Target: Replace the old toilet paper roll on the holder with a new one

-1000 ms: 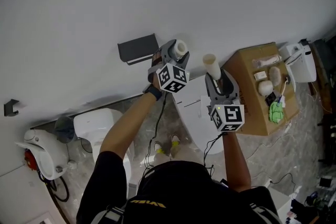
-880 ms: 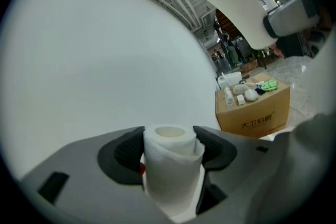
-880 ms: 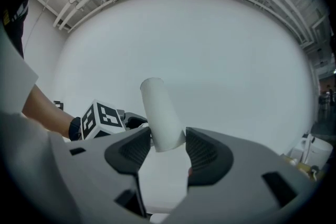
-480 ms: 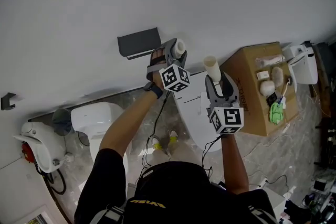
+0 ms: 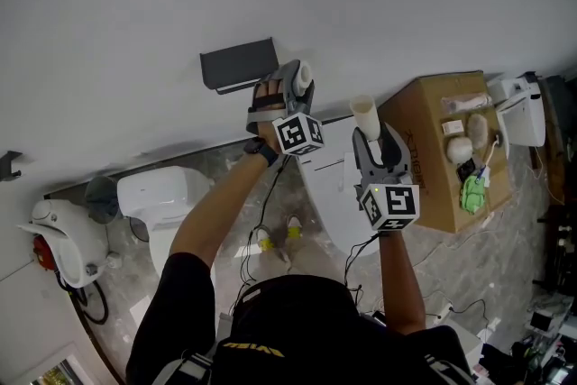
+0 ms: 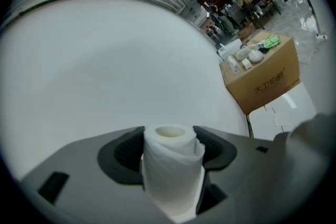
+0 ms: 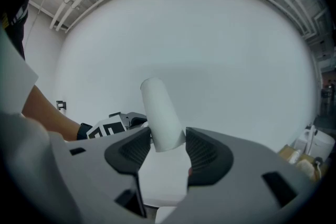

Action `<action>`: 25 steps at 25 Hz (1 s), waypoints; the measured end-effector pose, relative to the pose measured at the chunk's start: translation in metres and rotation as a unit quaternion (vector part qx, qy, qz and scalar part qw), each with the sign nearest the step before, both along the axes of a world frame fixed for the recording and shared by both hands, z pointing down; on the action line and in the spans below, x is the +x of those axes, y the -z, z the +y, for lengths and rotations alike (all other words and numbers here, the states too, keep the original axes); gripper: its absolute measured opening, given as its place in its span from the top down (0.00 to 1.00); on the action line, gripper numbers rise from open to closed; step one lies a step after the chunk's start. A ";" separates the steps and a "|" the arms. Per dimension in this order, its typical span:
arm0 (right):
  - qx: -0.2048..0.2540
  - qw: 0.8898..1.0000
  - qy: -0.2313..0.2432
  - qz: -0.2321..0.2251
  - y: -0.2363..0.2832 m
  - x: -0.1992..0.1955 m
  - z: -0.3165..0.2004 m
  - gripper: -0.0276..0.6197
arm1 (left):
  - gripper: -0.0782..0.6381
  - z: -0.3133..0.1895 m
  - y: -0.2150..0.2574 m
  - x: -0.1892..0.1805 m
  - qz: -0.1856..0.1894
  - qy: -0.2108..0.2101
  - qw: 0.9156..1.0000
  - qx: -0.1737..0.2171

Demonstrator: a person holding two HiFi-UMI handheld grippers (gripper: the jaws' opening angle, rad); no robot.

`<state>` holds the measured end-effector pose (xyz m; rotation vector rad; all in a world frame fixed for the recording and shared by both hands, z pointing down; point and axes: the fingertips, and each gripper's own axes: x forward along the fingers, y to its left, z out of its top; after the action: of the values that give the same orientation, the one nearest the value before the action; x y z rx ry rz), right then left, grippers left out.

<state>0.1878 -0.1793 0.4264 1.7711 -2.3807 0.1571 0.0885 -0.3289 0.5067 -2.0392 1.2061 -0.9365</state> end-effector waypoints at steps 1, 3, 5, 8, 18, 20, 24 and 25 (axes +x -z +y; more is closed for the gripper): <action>0.000 1.000 0.001 -0.001 0.000 -0.001 0.000 0.63 | 0.48 0.000 -0.002 -0.001 -0.007 0.001 1.000 0.004; -0.001 1.000 0.004 -0.001 0.000 -0.003 -0.001 0.63 | 0.48 0.000 -0.004 -0.003 -0.014 0.002 1.000 0.011; -0.002 1.000 0.006 -0.001 -0.001 -0.004 -0.001 0.63 | 0.48 0.000 -0.006 -0.004 -0.020 0.001 1.000 0.014; -0.003 1.000 0.009 -0.001 -0.002 -0.007 -0.001 0.63 | 0.48 0.000 -0.007 -0.007 -0.026 0.004 1.000 0.014; -0.001 1.000 0.015 -0.002 -0.001 -0.016 0.000 0.63 | 0.48 0.006 -0.020 -0.017 -0.058 -0.012 0.998 0.014; -0.001 1.000 0.016 -0.002 -0.002 -0.019 0.000 0.63 | 0.48 0.005 -0.022 -0.017 -0.055 -0.013 0.998 0.014; -0.002 1.000 0.014 -0.001 -0.002 -0.019 0.002 0.63 | 0.48 0.004 -0.036 -0.019 -0.077 -0.020 0.997 0.024; -0.002 1.000 0.013 -0.001 -0.002 -0.018 0.002 0.63 | 0.48 0.004 -0.040 -0.020 -0.087 -0.021 0.996 0.025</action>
<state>0.1700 -0.1773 0.4283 1.7392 -2.4007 0.1599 0.0689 -0.3245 0.5464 -1.8938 1.0801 -1.0303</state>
